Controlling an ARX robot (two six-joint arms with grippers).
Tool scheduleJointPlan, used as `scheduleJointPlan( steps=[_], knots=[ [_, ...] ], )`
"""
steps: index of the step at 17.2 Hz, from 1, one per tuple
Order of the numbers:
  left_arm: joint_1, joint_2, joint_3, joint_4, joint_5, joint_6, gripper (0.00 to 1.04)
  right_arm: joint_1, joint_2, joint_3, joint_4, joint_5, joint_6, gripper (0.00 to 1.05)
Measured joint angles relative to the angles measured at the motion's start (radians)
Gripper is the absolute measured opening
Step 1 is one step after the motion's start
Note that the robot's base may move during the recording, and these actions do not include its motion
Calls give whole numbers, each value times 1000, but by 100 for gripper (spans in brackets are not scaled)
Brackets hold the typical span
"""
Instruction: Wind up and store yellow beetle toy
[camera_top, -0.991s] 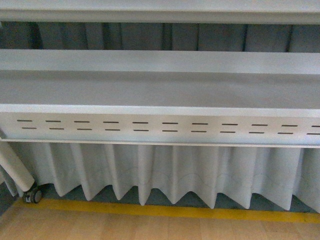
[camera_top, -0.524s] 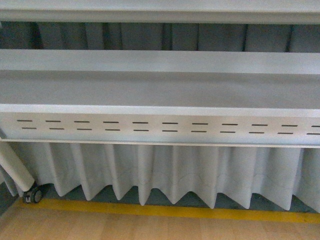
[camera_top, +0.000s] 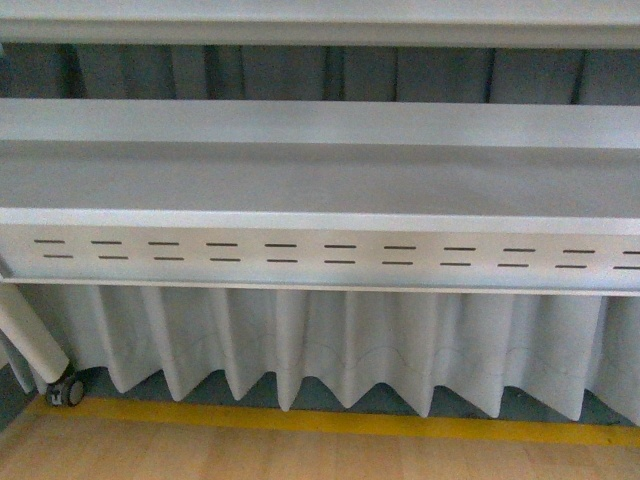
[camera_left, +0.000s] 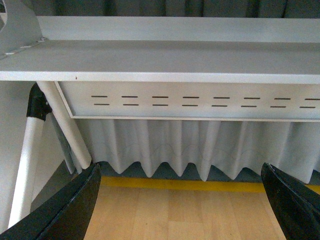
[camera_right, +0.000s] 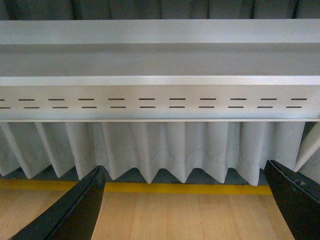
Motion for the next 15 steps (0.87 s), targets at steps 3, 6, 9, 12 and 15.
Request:
scheduleJointPlan(
  steps=[3,6,9,12,15],
  knots=[
    [0,0,0,0,0,0,98,0,0,0,0,0,0,98],
    [0,0,0,0,0,0,98,0,0,0,0,0,0,98],
    [0,0,0,-3,0,0,98,0,0,0,-2,0,0,98],
    [0,0,0,-2,-2,0,98,0,0,0,-1,0,0,98],
    [0,0,0,0,0,0,98,0,0,0,-1,0,0,98]
  ],
)
